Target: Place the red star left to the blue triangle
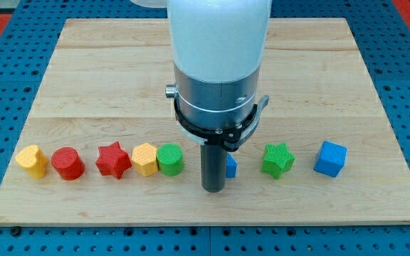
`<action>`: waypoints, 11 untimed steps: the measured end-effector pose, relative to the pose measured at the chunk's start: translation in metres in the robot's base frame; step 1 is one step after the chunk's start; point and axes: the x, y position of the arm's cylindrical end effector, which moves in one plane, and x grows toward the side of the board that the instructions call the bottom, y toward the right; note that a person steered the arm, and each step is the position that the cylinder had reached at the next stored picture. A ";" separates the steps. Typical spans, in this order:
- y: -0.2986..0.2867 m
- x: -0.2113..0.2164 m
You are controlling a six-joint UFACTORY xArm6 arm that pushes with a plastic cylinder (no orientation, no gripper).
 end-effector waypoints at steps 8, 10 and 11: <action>-0.026 -0.026; -0.082 -0.016; -0.100 -0.016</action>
